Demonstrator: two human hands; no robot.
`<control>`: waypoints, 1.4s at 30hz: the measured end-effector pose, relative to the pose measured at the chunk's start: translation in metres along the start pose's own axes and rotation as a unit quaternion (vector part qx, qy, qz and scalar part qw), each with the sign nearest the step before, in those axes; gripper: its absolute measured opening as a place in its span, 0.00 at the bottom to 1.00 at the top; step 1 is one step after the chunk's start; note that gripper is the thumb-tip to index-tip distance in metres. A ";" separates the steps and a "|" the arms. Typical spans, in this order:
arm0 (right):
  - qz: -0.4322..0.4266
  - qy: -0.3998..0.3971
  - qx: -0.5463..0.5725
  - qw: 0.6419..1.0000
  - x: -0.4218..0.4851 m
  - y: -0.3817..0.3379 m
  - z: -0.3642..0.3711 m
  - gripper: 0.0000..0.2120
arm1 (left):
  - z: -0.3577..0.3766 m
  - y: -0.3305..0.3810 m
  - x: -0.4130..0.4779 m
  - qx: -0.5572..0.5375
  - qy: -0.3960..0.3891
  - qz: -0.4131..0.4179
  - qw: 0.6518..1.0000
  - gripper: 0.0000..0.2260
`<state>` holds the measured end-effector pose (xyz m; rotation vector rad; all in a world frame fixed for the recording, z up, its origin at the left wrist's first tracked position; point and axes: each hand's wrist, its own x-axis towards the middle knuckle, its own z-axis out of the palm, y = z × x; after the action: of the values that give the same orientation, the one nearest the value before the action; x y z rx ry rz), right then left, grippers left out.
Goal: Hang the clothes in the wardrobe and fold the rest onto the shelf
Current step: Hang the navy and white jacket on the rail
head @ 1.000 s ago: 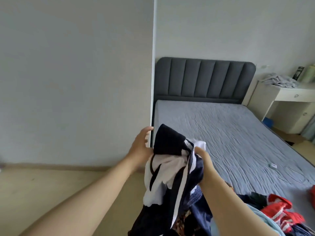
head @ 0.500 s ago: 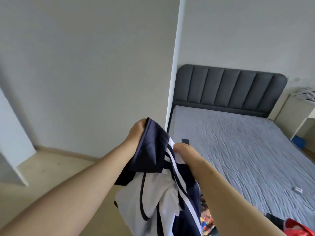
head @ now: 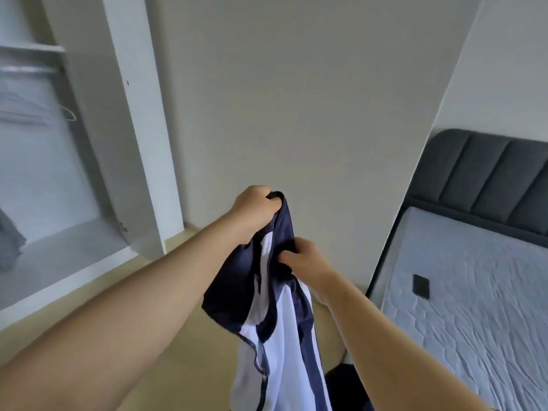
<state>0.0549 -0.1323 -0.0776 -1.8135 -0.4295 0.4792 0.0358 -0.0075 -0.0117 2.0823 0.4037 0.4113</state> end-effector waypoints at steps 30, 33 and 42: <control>-0.070 -0.045 0.149 0.985 0.258 -0.165 0.401 0.11 | -0.415 -0.330 0.102 -0.264 0.327 -0.337 0.842 0.09; -0.067 -0.059 0.143 0.986 0.304 -0.173 0.438 0.09 | -0.448 -0.335 0.125 -0.295 0.335 -0.324 0.834 0.07; -0.063 -0.166 0.082 0.981 0.448 -0.205 0.544 0.08 | -0.548 -0.368 0.238 -0.147 0.450 -0.231 0.850 0.04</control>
<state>0.1397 0.5974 -0.0718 -1.5391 -0.7072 0.7116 -0.0386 0.6899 -0.0218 1.3104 1.2724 1.0693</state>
